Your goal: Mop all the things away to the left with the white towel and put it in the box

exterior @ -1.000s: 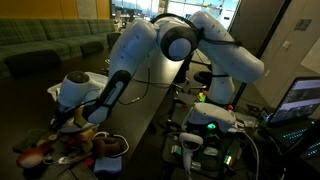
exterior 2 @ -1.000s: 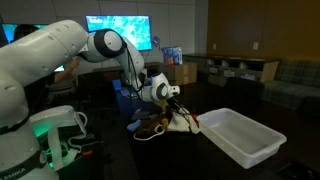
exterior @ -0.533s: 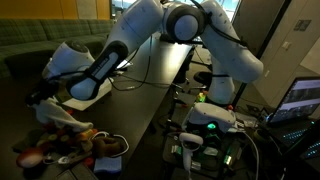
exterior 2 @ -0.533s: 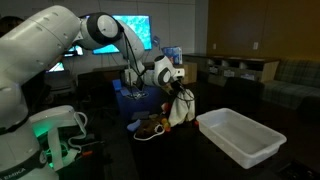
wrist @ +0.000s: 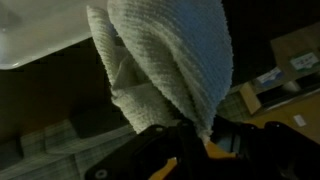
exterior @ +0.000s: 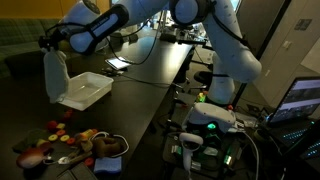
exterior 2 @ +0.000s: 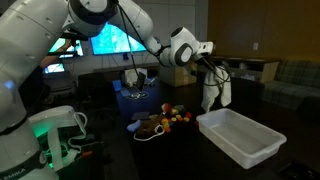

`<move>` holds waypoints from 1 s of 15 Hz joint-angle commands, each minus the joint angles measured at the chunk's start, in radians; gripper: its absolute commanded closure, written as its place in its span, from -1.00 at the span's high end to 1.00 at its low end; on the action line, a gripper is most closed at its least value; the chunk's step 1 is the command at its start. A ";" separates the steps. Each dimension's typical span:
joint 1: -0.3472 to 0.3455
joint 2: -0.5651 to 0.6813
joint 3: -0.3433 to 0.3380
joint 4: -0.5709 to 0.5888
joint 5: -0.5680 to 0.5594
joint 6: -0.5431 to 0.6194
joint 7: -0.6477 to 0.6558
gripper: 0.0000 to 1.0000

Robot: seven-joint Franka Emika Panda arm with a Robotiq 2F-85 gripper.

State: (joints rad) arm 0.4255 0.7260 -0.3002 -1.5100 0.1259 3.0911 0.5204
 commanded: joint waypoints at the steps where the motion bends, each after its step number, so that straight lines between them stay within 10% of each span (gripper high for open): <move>1: 0.011 0.053 -0.151 0.115 0.040 -0.052 0.136 -0.87; 7: 0.122 0.135 -0.368 0.196 -0.003 -0.187 0.330 -0.81; 8: 0.101 0.169 -0.352 0.231 0.001 -0.205 0.321 0.02; 15: 0.010 0.136 -0.207 0.208 -0.178 -0.306 0.294 0.80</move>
State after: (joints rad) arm 0.4926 0.9035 -0.5782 -1.3061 0.0014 2.8340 0.8615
